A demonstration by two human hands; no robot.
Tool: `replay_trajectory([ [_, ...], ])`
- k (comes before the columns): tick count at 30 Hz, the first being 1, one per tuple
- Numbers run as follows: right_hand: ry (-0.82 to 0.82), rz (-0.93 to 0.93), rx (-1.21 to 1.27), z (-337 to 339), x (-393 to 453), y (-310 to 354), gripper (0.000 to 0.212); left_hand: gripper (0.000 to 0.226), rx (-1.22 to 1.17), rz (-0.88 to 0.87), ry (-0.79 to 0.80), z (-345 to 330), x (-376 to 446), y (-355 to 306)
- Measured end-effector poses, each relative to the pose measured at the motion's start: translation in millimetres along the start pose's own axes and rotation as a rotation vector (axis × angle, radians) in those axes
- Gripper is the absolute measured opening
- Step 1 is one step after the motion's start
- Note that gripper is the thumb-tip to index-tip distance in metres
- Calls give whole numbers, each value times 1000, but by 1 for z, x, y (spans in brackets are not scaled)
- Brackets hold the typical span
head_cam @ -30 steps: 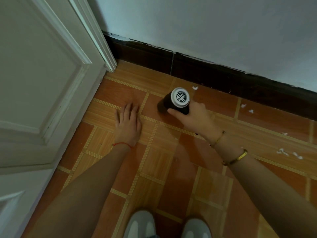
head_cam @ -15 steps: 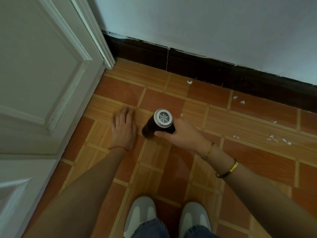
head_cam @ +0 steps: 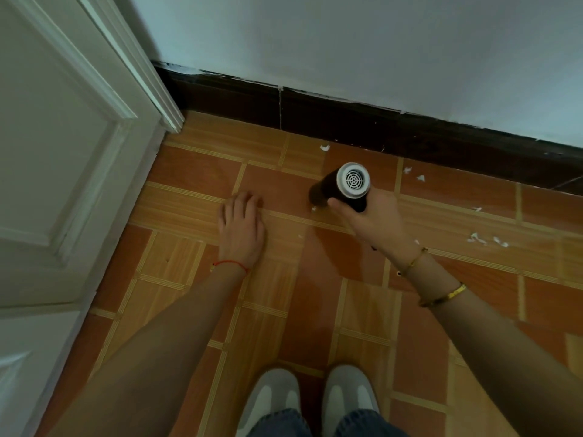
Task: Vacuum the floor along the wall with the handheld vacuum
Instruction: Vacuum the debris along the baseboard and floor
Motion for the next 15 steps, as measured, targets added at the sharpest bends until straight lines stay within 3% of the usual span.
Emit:
replay_trajectory([
  [3, 72, 1, -41, -6, -9, -5, 48, 43, -13, -23, -1, -7, 0, -7],
  [10, -16, -22, -8, 4, -11, -11, 42, 46, 25, -10, -16, -18, -7, -16],
  [15, 263, -10, 17, -4, -24, -4, 44, 47, 42, -23, -15, -18, -8, -16],
])
Point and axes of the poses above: each hand's wrist, its own x-axis towards the middle knuckle, its own z-axis out of the back of the hand, y = z × x, the point moved 4 cm from there along x, towards the middle knuckle, and after that the axes turned 9 degrees about -y, right-handed, at the moved point
